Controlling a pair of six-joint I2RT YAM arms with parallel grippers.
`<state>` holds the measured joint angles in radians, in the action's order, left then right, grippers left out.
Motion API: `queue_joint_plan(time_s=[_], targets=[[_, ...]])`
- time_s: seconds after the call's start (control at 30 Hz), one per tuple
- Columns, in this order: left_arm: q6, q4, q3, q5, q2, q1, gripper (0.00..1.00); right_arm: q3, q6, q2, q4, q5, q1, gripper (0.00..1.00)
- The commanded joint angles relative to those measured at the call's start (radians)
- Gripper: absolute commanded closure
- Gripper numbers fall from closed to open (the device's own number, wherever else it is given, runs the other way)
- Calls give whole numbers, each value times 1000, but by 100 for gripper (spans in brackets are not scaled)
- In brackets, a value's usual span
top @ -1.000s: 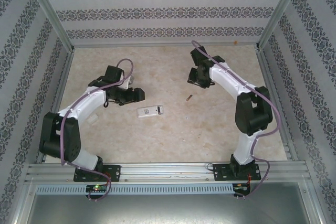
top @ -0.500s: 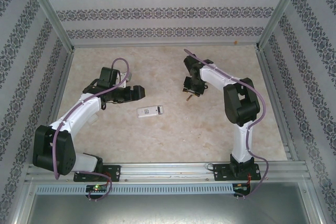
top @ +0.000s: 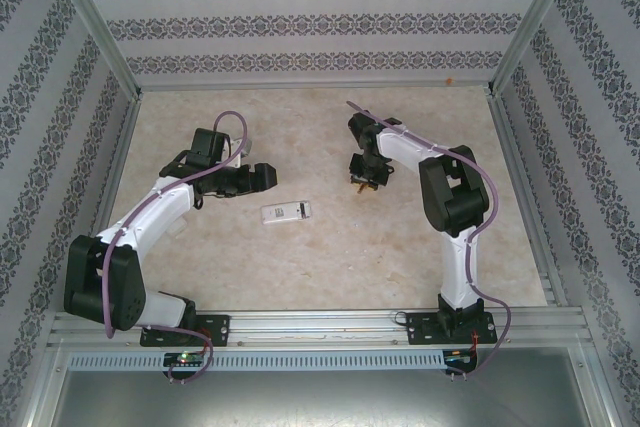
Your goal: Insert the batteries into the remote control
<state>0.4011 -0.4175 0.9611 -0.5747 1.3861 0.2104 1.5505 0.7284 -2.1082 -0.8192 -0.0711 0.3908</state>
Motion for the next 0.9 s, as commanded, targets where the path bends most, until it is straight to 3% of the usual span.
queue_joint_plan(time_s=[0.0,0.13,0.27,0.4,0.57,0.67,0.77,0.87], targets=[[15,25,-11,4,-3,14,14,-10,-32,-9,-21,2,11,82],[15,26,-11,3,-4,15,14,-7,-97,3,-9,-16,17,89],[12,22,-9,2,-6,15,14,-3,-325,55,-7,-38,29,92],[9,21,-11,-2,-6,15,14,-19,-726,148,-20,-66,71,89],[4,34,-13,-16,9,14,14,-160,-1466,266,-114,73,243,91],[10,51,-10,-28,22,15,14,-290,-1700,323,-107,125,336,90],[15,69,-14,-38,28,15,14,-356,-1814,328,-94,189,422,89],[12,72,-20,-42,27,15,14,-359,-1827,313,-53,217,455,88]])
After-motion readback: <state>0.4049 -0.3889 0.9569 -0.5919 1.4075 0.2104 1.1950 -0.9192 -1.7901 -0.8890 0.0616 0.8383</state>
